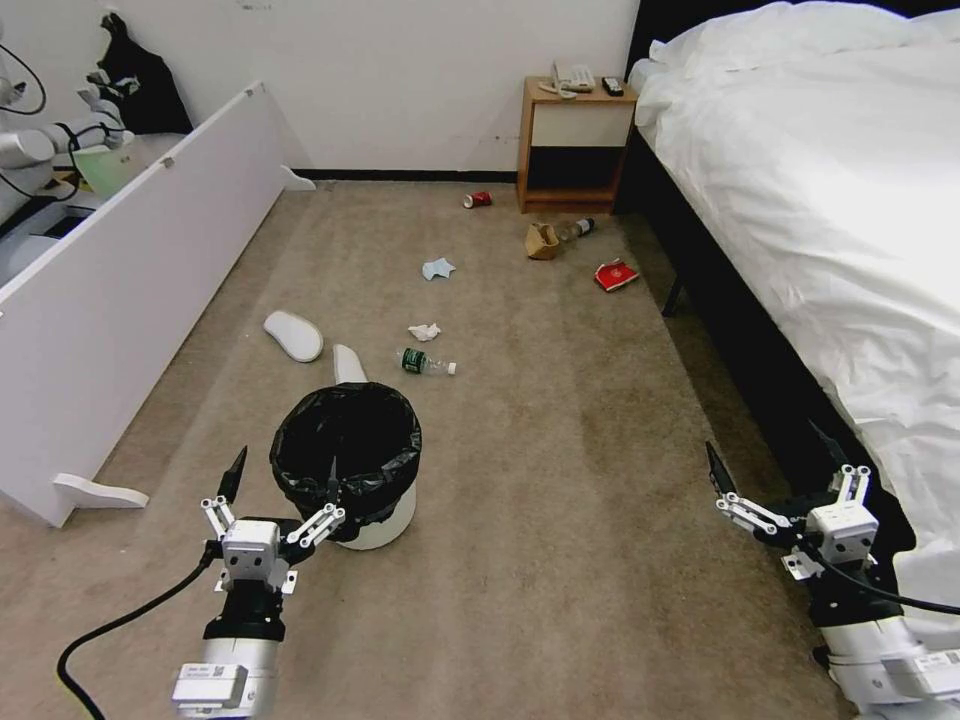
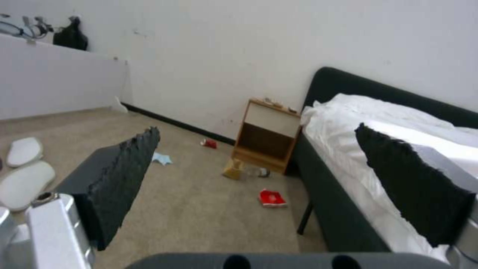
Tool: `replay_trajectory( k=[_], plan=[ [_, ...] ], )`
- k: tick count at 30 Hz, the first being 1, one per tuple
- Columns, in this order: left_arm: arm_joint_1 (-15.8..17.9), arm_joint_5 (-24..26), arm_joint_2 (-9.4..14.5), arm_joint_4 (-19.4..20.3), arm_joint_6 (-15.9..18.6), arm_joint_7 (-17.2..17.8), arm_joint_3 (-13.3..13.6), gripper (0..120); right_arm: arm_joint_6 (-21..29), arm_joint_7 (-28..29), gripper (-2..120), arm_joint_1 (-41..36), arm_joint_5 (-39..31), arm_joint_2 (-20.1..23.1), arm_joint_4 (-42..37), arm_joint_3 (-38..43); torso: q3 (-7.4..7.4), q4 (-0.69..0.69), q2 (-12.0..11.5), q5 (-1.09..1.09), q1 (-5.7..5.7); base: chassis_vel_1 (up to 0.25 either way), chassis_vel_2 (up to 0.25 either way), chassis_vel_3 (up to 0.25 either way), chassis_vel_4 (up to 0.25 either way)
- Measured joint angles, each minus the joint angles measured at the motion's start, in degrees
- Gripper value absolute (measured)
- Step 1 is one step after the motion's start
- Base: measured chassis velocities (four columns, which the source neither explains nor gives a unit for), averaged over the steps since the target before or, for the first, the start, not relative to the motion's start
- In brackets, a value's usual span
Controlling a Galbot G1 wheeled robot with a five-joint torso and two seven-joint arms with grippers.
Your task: Pick up the trash bin, then pick up the garbage from the floor and place it into the trash bin.
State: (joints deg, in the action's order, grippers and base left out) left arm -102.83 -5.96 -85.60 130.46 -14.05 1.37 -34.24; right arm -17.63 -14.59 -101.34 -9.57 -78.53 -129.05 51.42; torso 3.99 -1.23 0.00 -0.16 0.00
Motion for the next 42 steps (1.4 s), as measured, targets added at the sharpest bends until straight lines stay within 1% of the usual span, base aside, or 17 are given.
replay_trajectory(
  k=[7, 13, 29, 30, 34, 42],
  plan=[
    [-0.08, -0.01, 0.03, -0.01, -0.05, 0.01, -0.09, 100, 0.01, 0.03, 100, -0.02, -0.01, -0.10, 0.00, -0.07, 0.00, 0.00, 0.00, 0.00, 0.00, 0.000, 0.000, 0.000, 0.000],
    [-0.08, -0.02, 0.03, -0.10, -0.13, 0.01, -0.08, 100, 0.02, 0.03, 100, -0.02, 0.01, -0.09, -0.01, 0.00, 0.00, 0.00, 0.00, 0.01, 0.00, 0.112, 0.109, -0.093, -0.108],
    [0.19, 0.01, 0.13, -0.67, -0.16, -0.04, -0.20, 100, -0.61, -0.02, 100, 0.24, -0.36, -0.13, 0.25, -0.16, 0.00, -0.01, -0.01, -0.01, 0.00, 0.226, 0.226, -0.225, -0.228],
    [0.25, 0.01, 0.12, -0.81, -0.16, -0.03, -0.19, 100, -0.62, -0.02, 100, 0.26, -0.39, -0.09, 0.30, -0.16, 0.00, 0.00, -0.01, -0.05, 0.00, 0.136, 0.067, -0.094, -0.119],
    [0.40, 0.00, 0.06, -0.99, -0.16, -0.07, -0.05, 100, -0.62, 0.00, 100, 0.34, -0.53, 0.00, 0.42, -0.13, 0.00, 0.00, -0.01, 0.01, 0.00, 0.020, 0.027, 0.005, -0.018],
    [0.47, -0.01, 0.07, -1.25, -0.17, -0.07, -0.09, 100, -0.68, 0.18, 100, 0.27, -1.14, 0.03, 0.42, -0.32, 0.00, 0.00, -0.01, 0.01, 0.00, -0.032, -0.021, 0.028, 0.016]
  ],
)
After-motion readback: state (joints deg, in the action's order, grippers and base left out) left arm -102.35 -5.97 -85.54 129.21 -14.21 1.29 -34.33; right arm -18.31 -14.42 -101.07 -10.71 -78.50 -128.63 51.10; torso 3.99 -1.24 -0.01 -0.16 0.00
